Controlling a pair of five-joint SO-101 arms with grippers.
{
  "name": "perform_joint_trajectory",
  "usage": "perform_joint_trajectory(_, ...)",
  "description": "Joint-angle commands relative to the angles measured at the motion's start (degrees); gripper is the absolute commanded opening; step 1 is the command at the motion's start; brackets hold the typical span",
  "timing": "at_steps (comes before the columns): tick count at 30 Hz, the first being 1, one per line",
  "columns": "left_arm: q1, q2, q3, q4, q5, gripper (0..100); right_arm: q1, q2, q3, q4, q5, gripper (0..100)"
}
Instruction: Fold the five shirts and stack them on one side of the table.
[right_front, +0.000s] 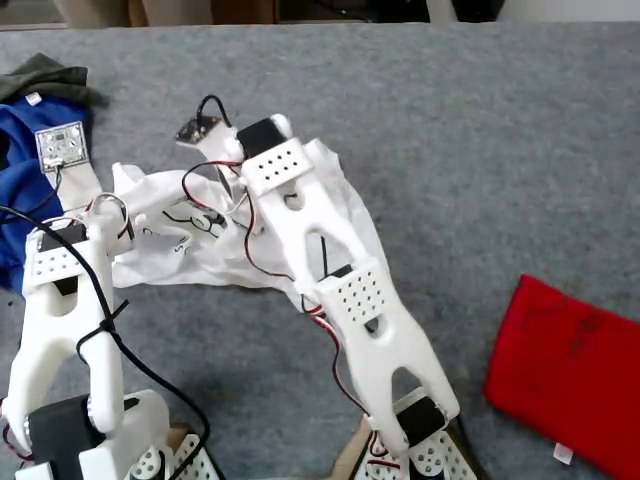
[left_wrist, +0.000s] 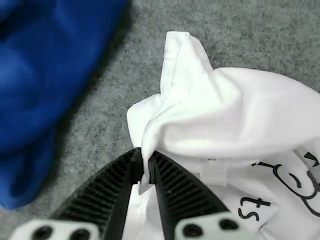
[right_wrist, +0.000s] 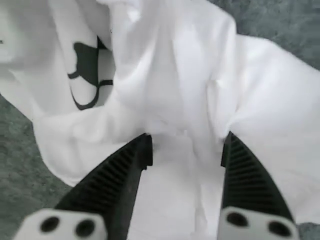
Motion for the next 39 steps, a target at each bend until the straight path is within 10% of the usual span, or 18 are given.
perform_joint_trajectory(1, -0.4, -1.3, 0.2, -1.1, 0.0, 2, 1.1, -5.9, 3.2, 1.1, -0.6, 23.1)
perform_joint_trajectory(39, -0.1, -1.3, 0.4, -1.1, 0.0, 2, 0.6, -17.4, 21.8, -0.9, -3.0, 16.7)
